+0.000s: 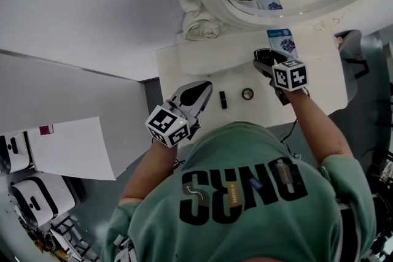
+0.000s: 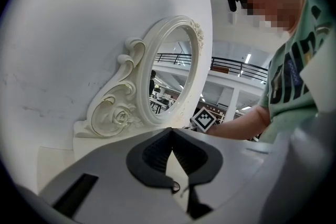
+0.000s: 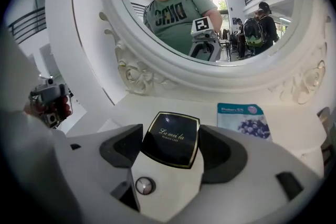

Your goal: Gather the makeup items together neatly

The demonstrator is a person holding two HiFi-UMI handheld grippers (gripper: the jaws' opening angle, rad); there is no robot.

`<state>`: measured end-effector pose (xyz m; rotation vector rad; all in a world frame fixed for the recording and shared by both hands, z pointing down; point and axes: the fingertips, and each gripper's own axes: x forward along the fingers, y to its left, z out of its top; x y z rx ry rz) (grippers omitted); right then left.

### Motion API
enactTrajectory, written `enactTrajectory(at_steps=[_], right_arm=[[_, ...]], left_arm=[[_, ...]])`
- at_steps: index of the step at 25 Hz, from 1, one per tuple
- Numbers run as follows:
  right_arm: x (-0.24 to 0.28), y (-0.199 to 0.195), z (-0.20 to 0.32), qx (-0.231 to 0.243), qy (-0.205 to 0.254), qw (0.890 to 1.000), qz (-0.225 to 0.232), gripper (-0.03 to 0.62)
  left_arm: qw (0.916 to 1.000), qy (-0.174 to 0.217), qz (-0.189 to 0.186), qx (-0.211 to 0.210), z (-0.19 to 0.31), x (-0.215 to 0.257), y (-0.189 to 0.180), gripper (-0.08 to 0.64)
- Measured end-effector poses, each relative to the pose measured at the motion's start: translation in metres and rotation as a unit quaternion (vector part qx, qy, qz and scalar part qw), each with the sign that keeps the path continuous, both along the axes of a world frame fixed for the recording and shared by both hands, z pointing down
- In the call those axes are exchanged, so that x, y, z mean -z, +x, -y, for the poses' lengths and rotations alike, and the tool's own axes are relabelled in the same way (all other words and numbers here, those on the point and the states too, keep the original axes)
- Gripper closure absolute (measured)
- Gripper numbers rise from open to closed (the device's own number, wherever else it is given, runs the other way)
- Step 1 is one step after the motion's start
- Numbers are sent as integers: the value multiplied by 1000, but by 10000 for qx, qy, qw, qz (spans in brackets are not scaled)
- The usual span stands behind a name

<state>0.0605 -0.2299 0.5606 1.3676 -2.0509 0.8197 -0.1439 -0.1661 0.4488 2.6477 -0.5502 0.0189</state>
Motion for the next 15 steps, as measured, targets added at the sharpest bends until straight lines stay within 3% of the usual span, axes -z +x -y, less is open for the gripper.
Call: enactTrajectory(at_steps=[8,15], right_arm=[[-57,39,-97,-21,-348,9994,-62,261],[-115,53,-130,-30,-675,9975,-186,261]], left_arm=[[9989,-120,58,-442,-21,-10,33,551],[9976,-161,257,-622,-38,-11,45,551]])
